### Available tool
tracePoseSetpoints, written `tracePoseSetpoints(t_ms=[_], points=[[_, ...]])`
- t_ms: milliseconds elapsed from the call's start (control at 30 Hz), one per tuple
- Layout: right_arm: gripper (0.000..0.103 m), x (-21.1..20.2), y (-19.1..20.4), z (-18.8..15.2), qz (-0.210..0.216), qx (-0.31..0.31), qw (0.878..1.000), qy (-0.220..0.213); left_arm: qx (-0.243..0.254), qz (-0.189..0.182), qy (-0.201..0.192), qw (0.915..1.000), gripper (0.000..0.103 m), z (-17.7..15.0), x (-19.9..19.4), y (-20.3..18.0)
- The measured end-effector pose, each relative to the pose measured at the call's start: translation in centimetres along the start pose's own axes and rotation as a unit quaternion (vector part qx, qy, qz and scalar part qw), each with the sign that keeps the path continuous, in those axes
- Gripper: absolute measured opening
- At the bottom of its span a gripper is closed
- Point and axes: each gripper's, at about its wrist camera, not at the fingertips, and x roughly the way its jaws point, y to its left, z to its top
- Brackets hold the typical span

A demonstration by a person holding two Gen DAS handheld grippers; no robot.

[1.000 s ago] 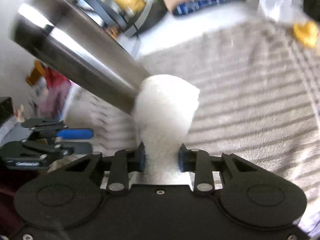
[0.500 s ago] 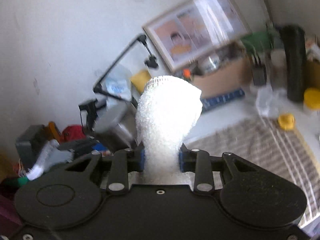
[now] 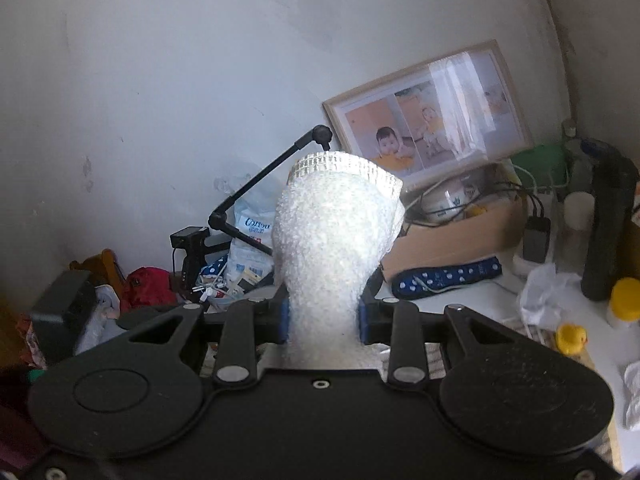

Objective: Clean container
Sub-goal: 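Lift the tumbler with the left gripper while the right gripper wipes its lid with the cloth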

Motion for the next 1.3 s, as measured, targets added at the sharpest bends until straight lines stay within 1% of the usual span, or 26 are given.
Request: tracePoseSetpoints(t_ms=[67,133,200,233,267,300,433,567,733,900,967,1100,1233,1300], points=[[0.030,0.5,-0.5,0.0,0.002,0.004,1.000,0.001,0.004,0.003,0.006,1.0000,0.087,0.4,0.4,-0.1],[0.030,1.0,-1.3,-0.3,0.006,0.014,1.000,0.004,0.016,0.011,0.015,0.9997,0.088,0.7,0.9,-0.4],[0.030,1.4,-2.2,-0.9,0.014,0.029,0.999,0.010,0.023,0.019,0.007,0.9995,0.088,1.1,0.8,-0.7],[0.030,1.7,-2.7,-1.3,0.019,0.040,0.999,0.014,0.025,0.022,0.001,0.9994,0.088,1.3,0.7,-0.9],[0.030,2.0,-3.3,-1.9,0.020,0.053,0.998,0.019,0.027,0.026,-0.004,0.9993,0.083,1.5,0.6,-1.0],[0.030,2.1,-3.7,-2.4,0.020,0.062,0.998,0.024,0.027,0.028,-0.003,0.9992,0.082,1.6,0.6,-1.0],[0.030,2.5,-4.9,-3.7,0.035,0.099,0.994,0.030,0.039,0.016,0.007,0.9991,0.082,1.4,-0.1,-0.6],[0.030,2.7,-5.0,-3.6,0.064,0.118,0.991,0.022,0.035,0.013,0.009,0.9992,0.082,0.8,-1.5,-0.2],[0.030,3.2,-3.6,-2.8,0.113,0.106,0.988,0.011,0.018,0.021,0.007,0.9996,0.082,-0.2,-3.2,-0.1],[0.030,4.5,-2.1,-2.1,0.151,0.089,0.984,0.013,0.039,0.019,-0.002,0.9990,0.082,-1.3,-4.4,-1.2],[0.030,5.1,-1.6,-2.2,0.161,0.085,0.983,0.020,0.039,0.023,-0.004,0.9990,0.082,-1.5,-4.7,-1.3],[0.030,6.2,-2.1,-3.9,0.169,0.107,0.979,0.048,0.032,0.029,-0.005,0.9990,0.082,-1.8,-5.1,-1.4],[0.030,7.2,-3.2,-6.0,0.160,0.127,0.976,0.072,0.030,0.032,-0.006,0.9990,0.082,-2.1,-5.6,-1.5],[0.030,7.8,-3.4,-6.6,0.152,0.124,0.977,0.081,0.029,0.033,-0.006,0.9990,0.082,-2.2,-5.7,-1.5]])
